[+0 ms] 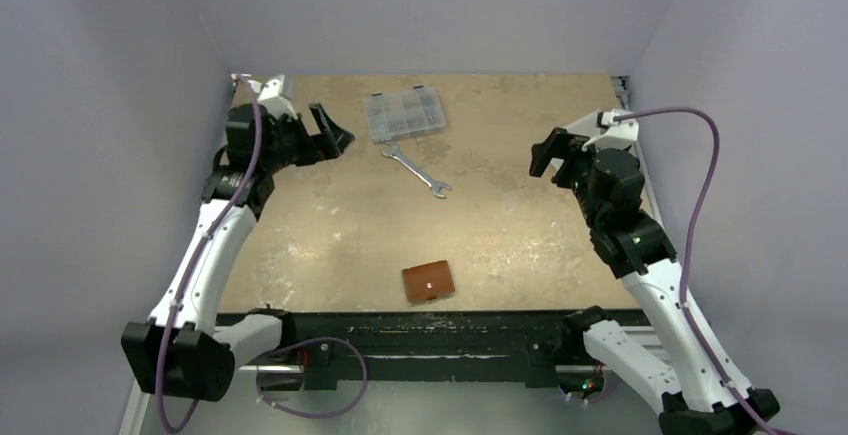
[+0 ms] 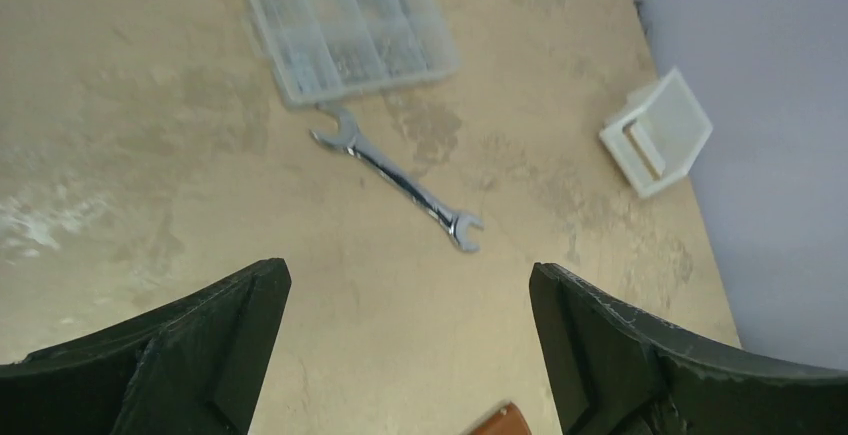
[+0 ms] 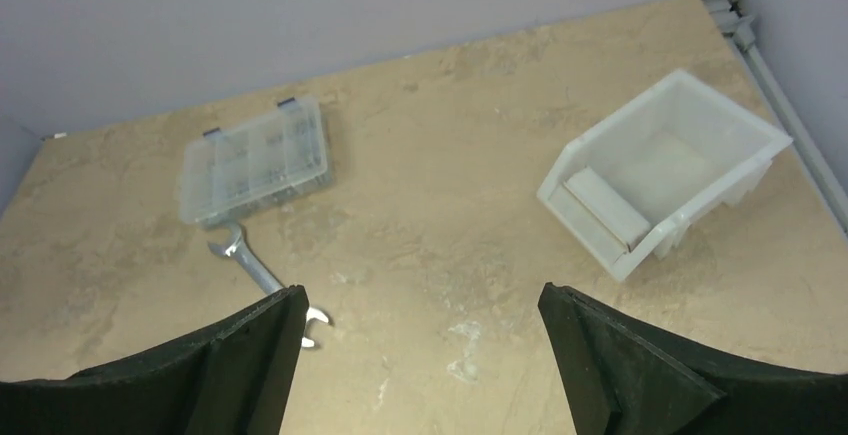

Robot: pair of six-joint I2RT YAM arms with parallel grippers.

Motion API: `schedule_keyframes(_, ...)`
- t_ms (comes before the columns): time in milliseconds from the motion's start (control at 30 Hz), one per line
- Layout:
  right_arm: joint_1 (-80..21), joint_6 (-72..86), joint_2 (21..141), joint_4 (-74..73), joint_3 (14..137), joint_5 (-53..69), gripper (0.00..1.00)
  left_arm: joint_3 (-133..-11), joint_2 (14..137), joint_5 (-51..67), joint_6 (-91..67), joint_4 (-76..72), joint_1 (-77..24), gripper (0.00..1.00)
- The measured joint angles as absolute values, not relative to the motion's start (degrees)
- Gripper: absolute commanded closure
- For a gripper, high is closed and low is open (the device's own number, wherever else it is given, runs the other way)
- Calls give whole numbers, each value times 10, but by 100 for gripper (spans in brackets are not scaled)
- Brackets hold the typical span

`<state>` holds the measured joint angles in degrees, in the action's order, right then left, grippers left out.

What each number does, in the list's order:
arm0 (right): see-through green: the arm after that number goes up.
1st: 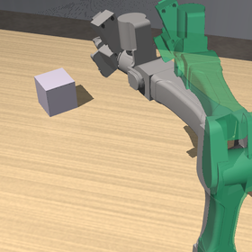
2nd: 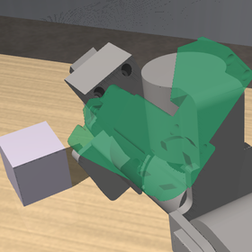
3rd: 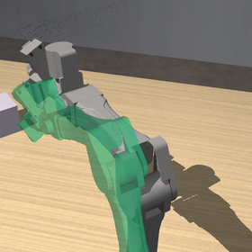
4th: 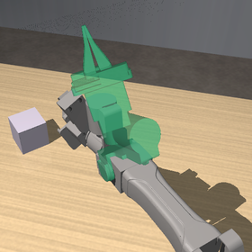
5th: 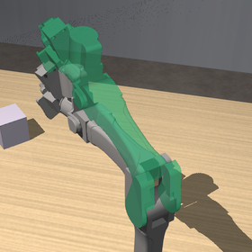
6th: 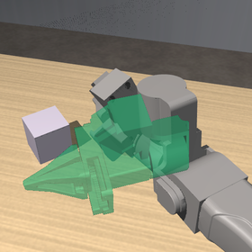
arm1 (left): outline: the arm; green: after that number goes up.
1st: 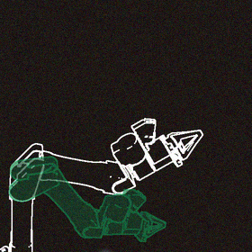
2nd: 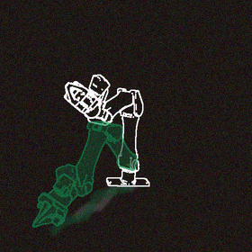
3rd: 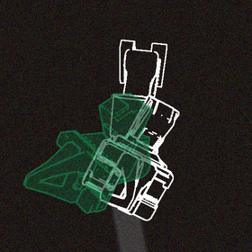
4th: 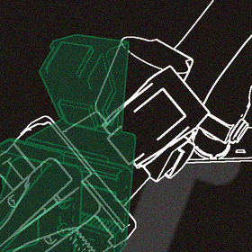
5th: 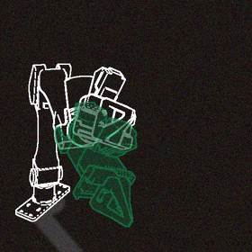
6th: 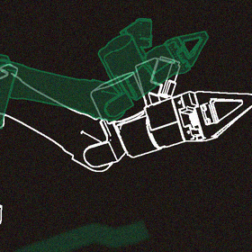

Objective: Put the credit cards into the card holder
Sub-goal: Move the card holder to the center of the board.

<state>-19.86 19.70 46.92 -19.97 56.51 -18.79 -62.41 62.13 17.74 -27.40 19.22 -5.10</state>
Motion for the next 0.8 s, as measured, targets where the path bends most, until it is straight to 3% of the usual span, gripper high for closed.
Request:
schedule_keyframes(300,-199,214,470,-209,509,-61,1,-544,735,177,-279,194,-236,1)
schedule_keyframes(600,-199,251,571,-184,375,166,2,-534,841,120,-293,161,-343,20)
schedule_keyframes(800,-262,278,613,-156,305,259,29,-521,904,89,-295,142,-400,33)
